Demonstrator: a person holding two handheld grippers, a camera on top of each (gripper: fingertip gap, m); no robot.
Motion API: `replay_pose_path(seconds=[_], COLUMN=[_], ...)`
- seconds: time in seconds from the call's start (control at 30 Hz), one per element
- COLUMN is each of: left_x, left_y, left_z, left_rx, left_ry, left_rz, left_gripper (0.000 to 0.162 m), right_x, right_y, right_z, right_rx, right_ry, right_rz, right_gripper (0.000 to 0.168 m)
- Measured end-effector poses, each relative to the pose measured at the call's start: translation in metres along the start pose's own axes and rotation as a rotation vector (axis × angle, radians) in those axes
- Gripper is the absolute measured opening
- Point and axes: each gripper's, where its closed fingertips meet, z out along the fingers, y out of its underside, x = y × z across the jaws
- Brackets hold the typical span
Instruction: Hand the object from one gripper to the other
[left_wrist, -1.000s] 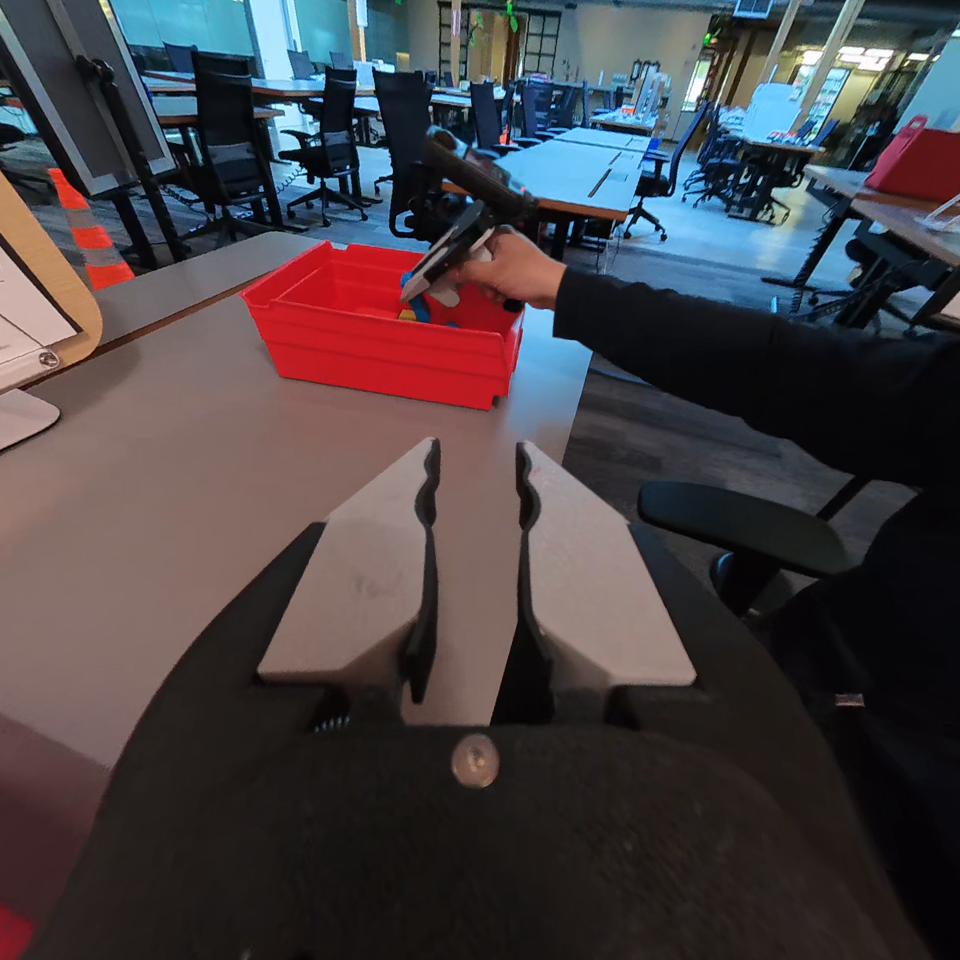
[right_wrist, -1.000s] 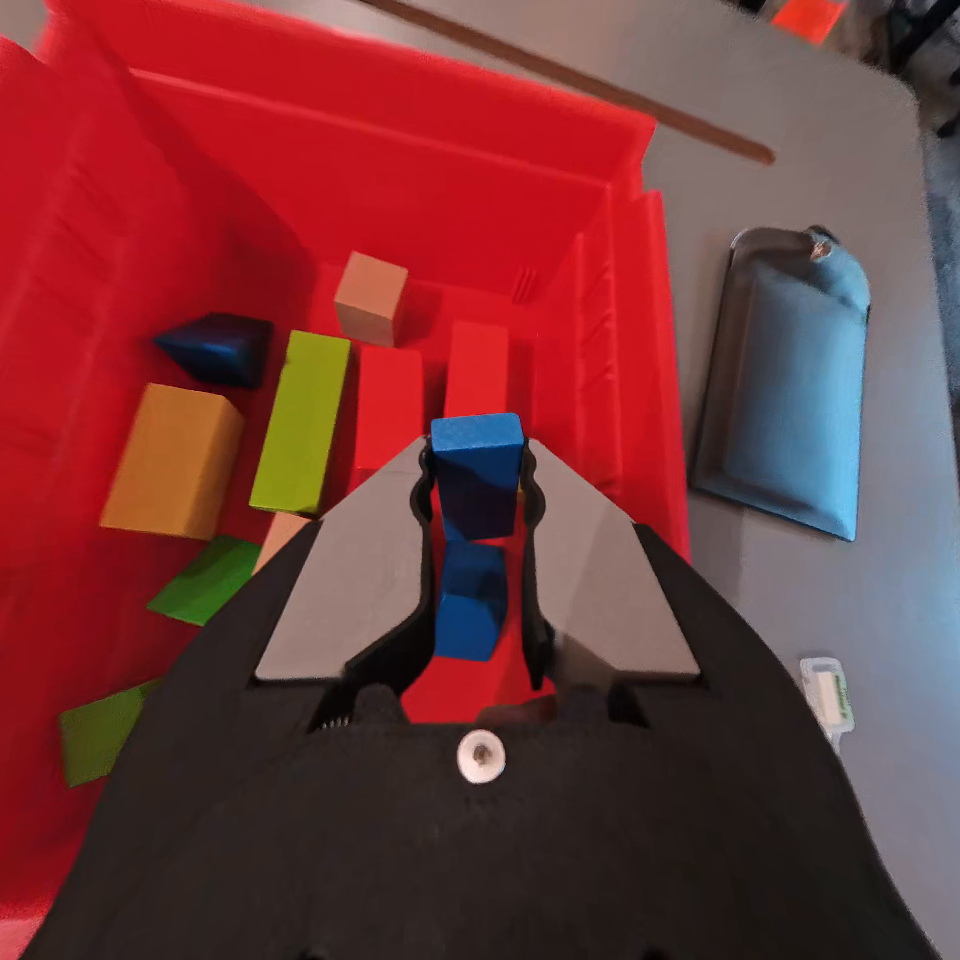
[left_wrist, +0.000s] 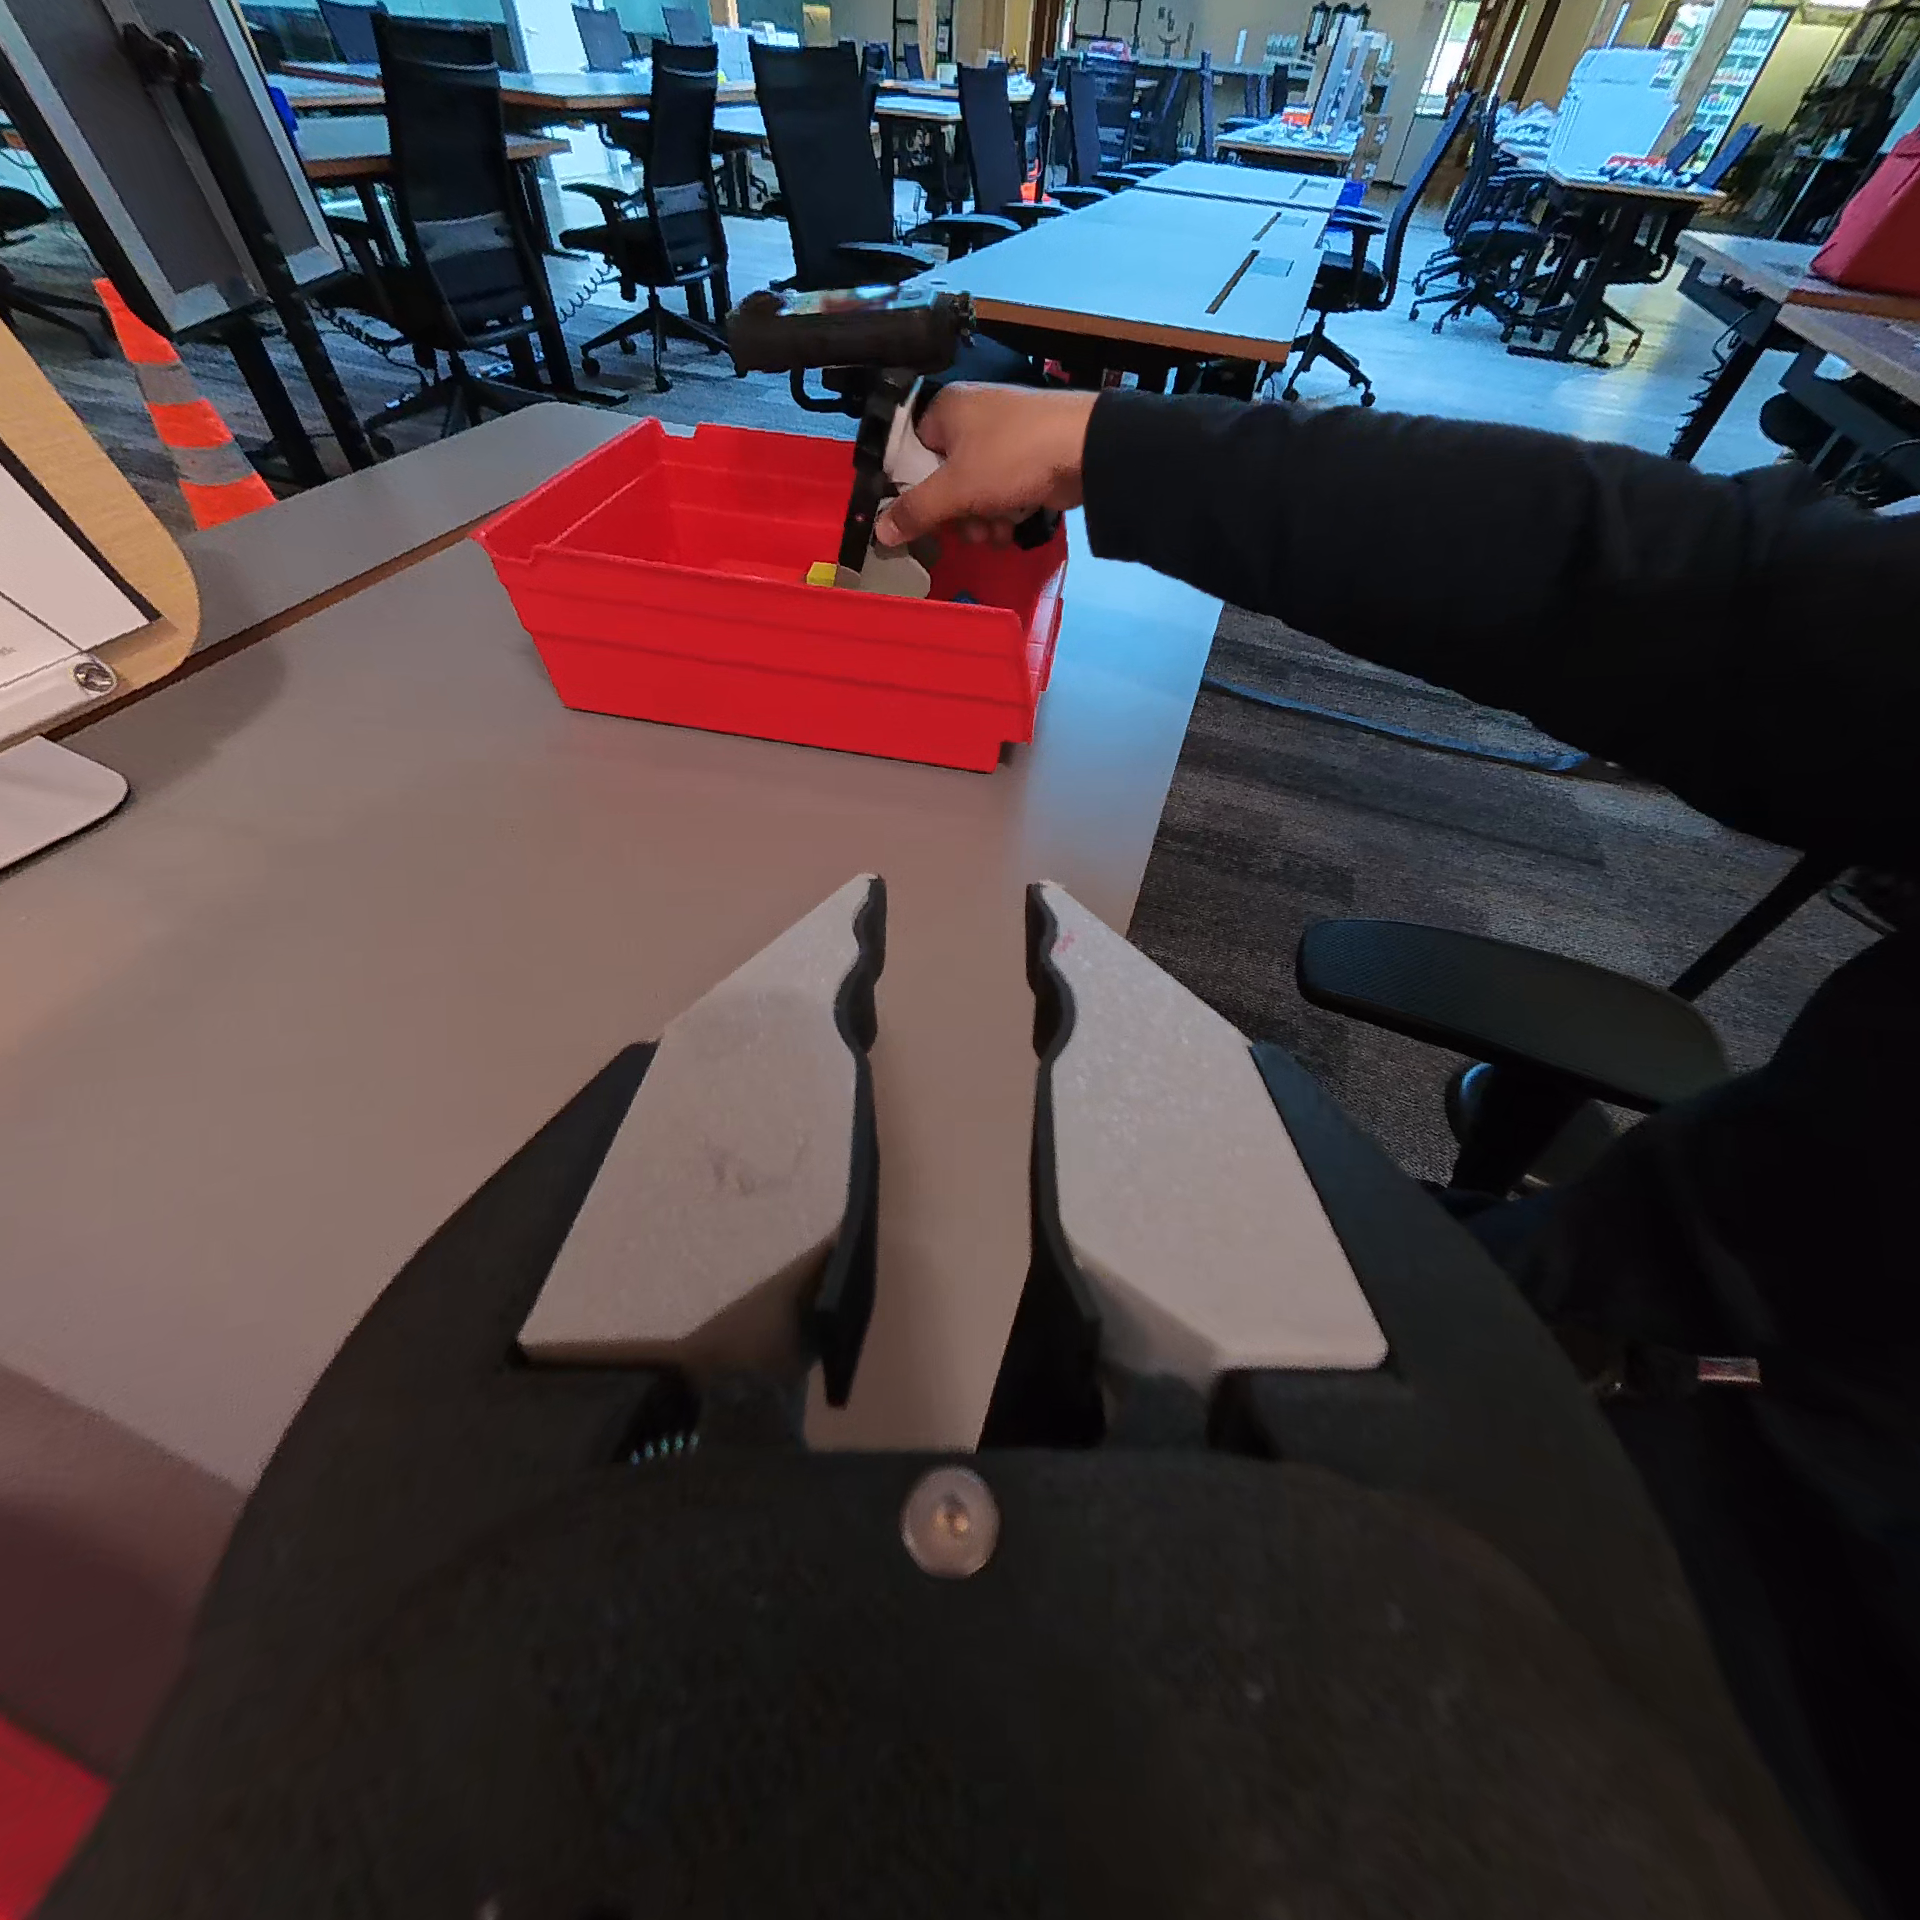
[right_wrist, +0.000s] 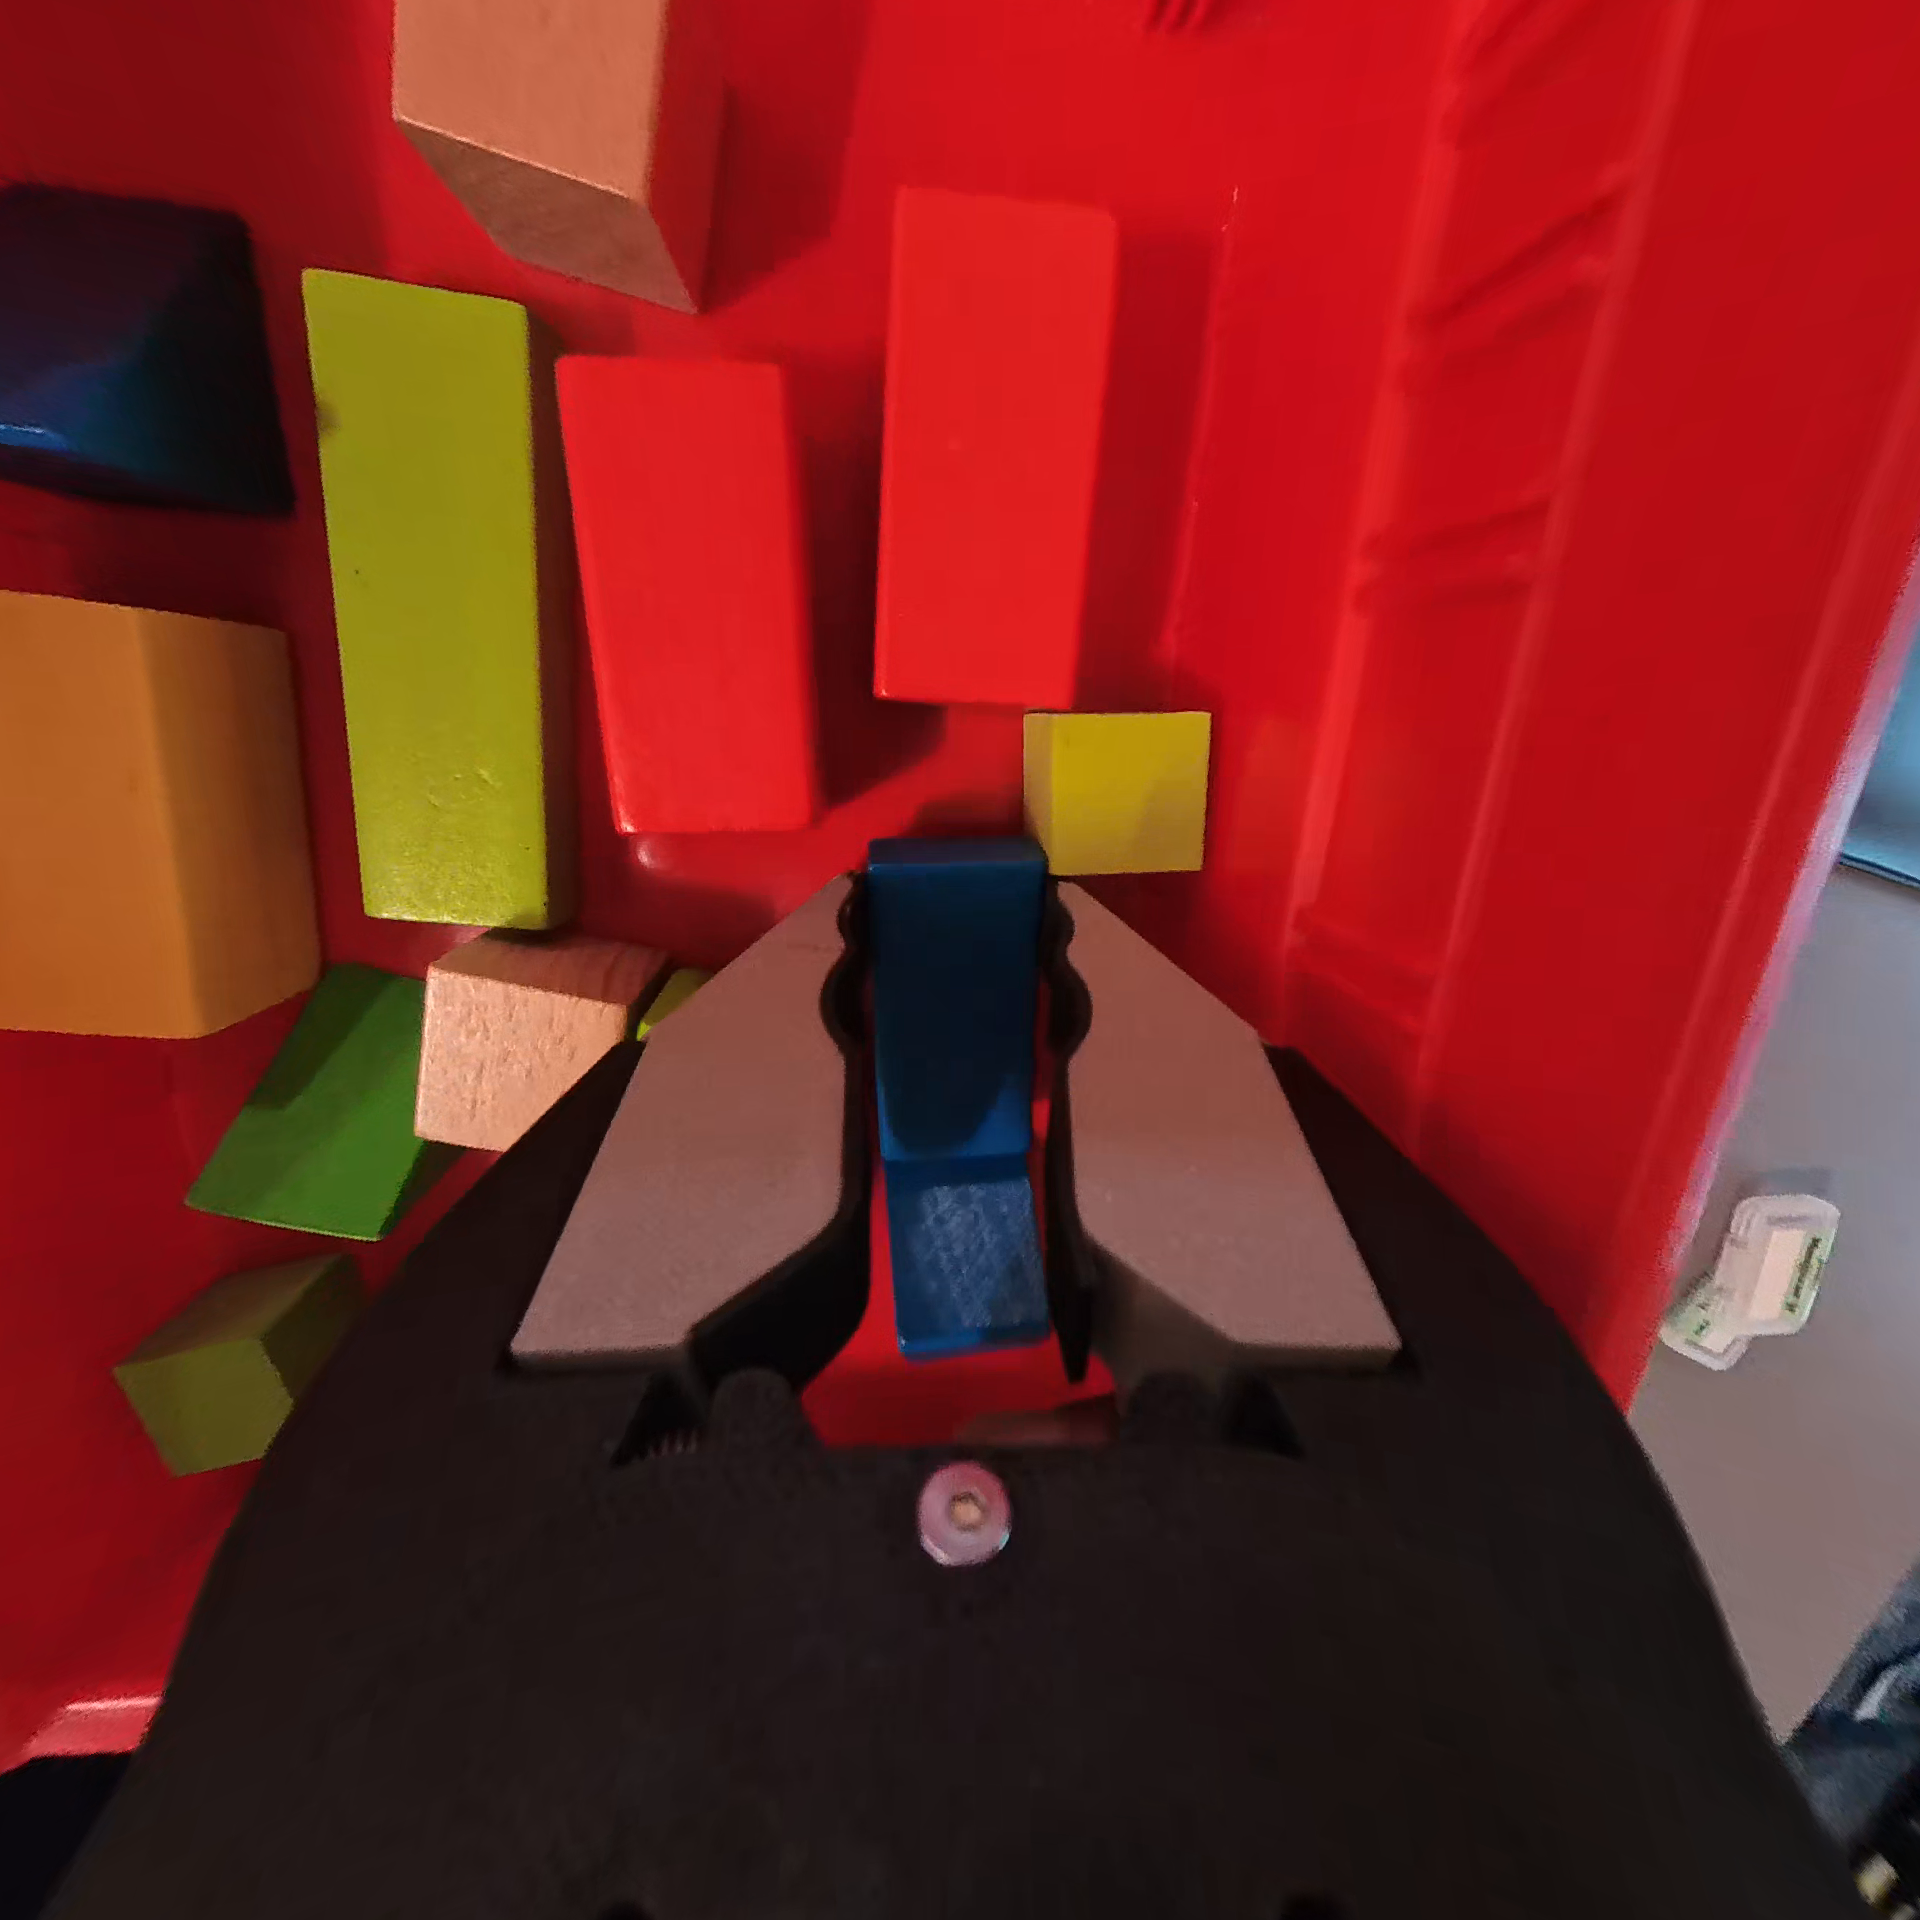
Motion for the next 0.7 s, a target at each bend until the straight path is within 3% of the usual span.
replay_pose_path(seconds=[0.27,0.47,0.6,0.7], left_x=[-0.003,-0.005,-0.009,-0.021], left_y=[-0.001,-0.002,-0.004,-0.004], left_z=[-0.005,-0.009,-0.014,-0.024], left_rx=[0.004,0.009,0.007,0.000], left_ry=[-0.008,-0.015,-0.046,-0.111], left_rz=[-0.004,-0.013,0.001,0.011], left_gripper=[0.024,0.024,0.025,0.029], right_x=[0.006,-0.001,-0.025,-0.077], right_y=[-0.003,-0.013,-0.035,-0.051], right_z=[-0.005,-0.030,-0.079,-0.140], right_rx=[-0.029,0.076,0.305,0.607], right_ry=[0.110,0.081,-0.024,-0.261], right_rz=[-0.046,-0.037,-0.003,0.034], right_gripper=[0.054,0.051,0.048,0.048])
